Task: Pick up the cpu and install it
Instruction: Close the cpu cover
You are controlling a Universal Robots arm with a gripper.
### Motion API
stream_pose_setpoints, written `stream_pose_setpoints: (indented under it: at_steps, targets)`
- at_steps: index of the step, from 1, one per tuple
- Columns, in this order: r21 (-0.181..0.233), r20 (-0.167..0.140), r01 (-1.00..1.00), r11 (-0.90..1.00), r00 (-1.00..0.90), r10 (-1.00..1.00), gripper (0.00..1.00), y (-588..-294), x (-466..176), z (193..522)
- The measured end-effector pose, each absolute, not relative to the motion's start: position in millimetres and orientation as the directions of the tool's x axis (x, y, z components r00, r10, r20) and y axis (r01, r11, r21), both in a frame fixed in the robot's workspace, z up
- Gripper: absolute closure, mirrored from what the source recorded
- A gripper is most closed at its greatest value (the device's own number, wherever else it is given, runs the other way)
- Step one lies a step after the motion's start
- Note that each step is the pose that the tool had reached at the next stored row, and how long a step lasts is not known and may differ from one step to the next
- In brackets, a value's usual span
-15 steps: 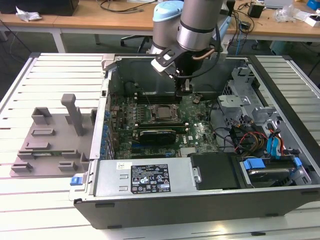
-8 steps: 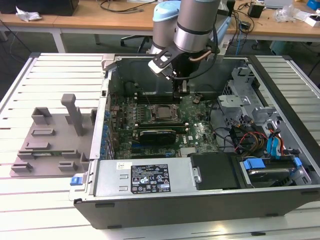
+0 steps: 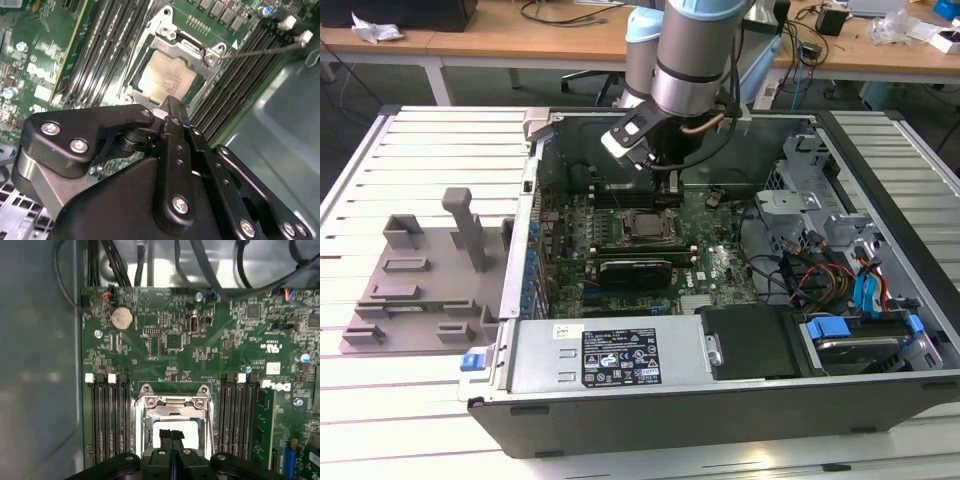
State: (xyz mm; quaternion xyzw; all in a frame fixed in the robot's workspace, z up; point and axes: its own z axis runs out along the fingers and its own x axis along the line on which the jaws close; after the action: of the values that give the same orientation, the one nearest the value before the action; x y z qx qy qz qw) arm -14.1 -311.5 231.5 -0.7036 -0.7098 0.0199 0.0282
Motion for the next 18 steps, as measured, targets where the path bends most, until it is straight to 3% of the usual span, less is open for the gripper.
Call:
stream_pose_setpoints:
  at_steps: [18]
  targets:
    - [-0.068,0.012,0.998,0.009,-0.008,1.000,0.89,-311.5,-46.4,205.8]
